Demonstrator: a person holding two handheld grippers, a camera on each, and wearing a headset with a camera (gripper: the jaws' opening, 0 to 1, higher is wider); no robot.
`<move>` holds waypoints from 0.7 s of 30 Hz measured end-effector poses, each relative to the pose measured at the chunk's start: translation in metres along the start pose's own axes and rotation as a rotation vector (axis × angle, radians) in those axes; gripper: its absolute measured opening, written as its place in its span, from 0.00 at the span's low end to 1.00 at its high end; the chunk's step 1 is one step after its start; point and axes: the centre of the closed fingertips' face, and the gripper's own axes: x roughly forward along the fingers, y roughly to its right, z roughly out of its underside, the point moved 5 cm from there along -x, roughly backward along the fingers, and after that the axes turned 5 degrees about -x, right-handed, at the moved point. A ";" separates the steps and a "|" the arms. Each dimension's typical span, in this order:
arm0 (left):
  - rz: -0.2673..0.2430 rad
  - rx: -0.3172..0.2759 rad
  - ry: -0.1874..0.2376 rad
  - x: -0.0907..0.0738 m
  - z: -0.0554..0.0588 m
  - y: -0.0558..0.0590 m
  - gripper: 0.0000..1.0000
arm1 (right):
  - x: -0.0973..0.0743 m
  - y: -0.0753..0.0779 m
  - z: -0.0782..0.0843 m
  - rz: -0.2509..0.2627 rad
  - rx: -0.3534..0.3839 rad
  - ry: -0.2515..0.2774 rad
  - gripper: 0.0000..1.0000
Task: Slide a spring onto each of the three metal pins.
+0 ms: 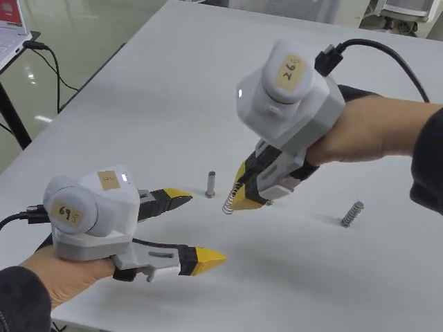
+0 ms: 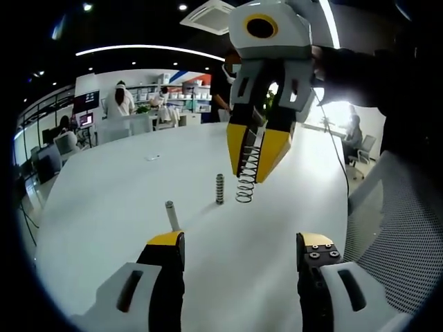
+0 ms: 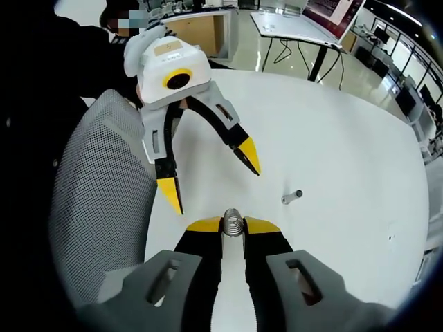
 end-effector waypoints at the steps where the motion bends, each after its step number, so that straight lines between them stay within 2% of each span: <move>1: -0.002 0.000 0.000 0.000 0.000 0.000 0.64 | 0.000 0.002 0.000 0.001 0.001 -0.002 0.12; 8: -0.011 -0.007 -0.004 -0.003 0.003 -0.002 0.65 | 0.000 0.020 0.000 0.016 -0.005 -0.027 0.12; 11: -0.015 -0.008 -0.005 -0.004 0.004 -0.003 0.65 | 0.001 0.032 -0.003 0.025 0.000 -0.025 0.12; 16: -0.017 -0.010 -0.003 -0.004 0.004 -0.003 0.65 | 0.004 0.045 -0.007 0.041 0.010 -0.029 0.12; 21: -0.022 -0.015 0.000 -0.005 0.004 -0.004 0.65 | 0.010 0.063 -0.002 0.079 0.006 -0.059 0.12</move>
